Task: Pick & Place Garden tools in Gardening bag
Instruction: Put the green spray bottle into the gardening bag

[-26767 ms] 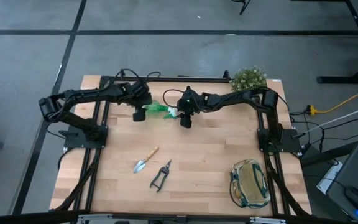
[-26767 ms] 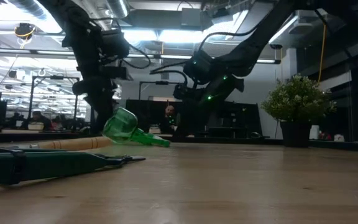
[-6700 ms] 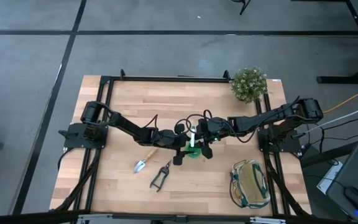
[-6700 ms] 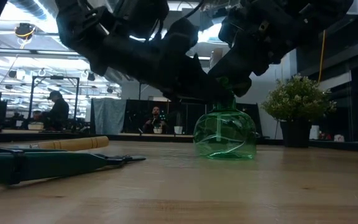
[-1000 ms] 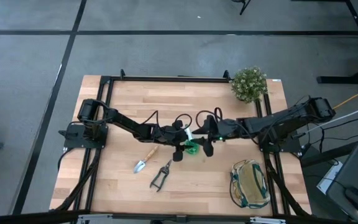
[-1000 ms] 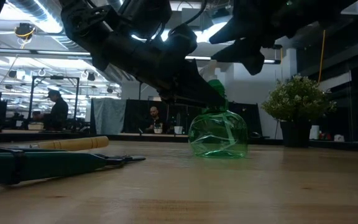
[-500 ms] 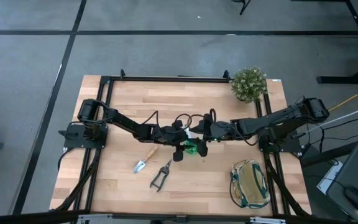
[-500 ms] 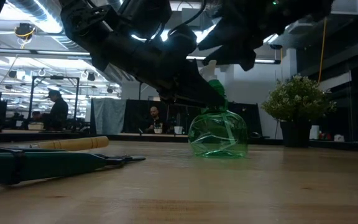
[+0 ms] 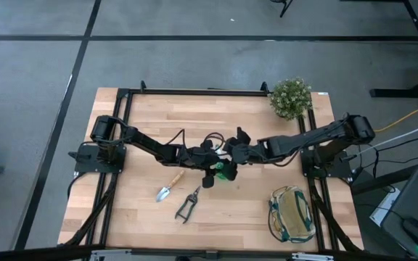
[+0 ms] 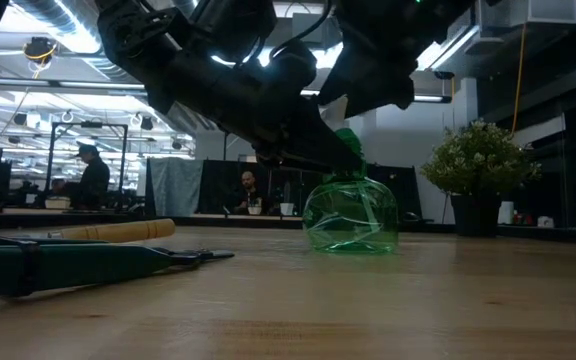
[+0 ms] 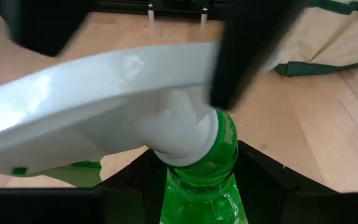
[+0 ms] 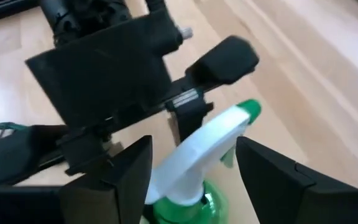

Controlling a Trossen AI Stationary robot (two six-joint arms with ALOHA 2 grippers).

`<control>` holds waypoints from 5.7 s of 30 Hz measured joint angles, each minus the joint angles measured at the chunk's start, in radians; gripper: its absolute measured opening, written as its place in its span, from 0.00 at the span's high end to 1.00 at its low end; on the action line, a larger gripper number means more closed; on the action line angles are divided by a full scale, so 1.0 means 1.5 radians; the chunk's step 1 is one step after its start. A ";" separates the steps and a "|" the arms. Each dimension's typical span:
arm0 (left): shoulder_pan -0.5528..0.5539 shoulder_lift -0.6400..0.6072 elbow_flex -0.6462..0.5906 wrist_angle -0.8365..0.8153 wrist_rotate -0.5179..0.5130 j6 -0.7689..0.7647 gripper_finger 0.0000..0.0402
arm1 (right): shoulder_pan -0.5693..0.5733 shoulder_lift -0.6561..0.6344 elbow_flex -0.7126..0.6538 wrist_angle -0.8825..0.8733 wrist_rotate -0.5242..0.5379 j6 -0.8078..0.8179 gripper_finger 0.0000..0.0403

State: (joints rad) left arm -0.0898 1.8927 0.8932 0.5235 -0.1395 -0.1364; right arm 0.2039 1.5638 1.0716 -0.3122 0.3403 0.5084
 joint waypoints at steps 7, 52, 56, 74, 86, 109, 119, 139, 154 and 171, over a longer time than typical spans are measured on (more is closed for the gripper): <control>0.000 0.000 0.000 -0.001 -0.001 0.000 0.60 | 0.001 0.004 0.002 -0.032 -0.018 0.055 0.43; 0.023 0.000 0.000 -0.012 -0.098 -0.071 0.61 | 0.067 -0.037 -0.002 -0.080 -0.019 0.152 0.91; 0.037 -0.001 0.000 -0.011 -0.085 -0.092 0.61 | 0.065 -0.039 -0.001 -0.072 0.001 0.160 0.93; 0.033 -0.010 0.000 -0.035 -0.053 -0.070 0.61 | 0.065 -0.121 -0.001 -0.297 0.106 0.175 0.94; 0.029 -0.010 0.000 -0.035 -0.035 -0.057 0.61 | 0.026 -0.137 -0.156 0.052 -0.052 0.002 0.94; 0.025 -0.010 0.000 -0.035 -0.022 -0.057 0.61 | -0.065 -0.135 -0.264 0.210 -0.150 -0.018 0.68; 0.025 -0.013 -0.001 -0.015 -0.023 -0.057 0.62 | -0.092 -0.129 -0.264 0.205 -0.282 0.012 0.54; 0.048 -0.153 -0.002 -0.082 0.044 0.005 0.63 | -0.117 -0.381 -0.263 -0.063 -0.358 0.030 0.57; 0.049 -0.302 -0.001 -0.162 0.014 0.012 0.63 | -0.043 -0.454 -0.104 -0.267 -0.616 0.233 0.59; 0.049 -0.369 -0.001 -0.253 -0.035 0.036 0.62 | 0.322 -0.338 -0.012 -0.398 -0.567 0.303 0.86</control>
State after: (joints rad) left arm -0.0170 1.3396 0.8925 0.1432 -0.1925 -0.0830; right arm 0.6876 1.0574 1.0531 -0.9088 -0.5097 0.9625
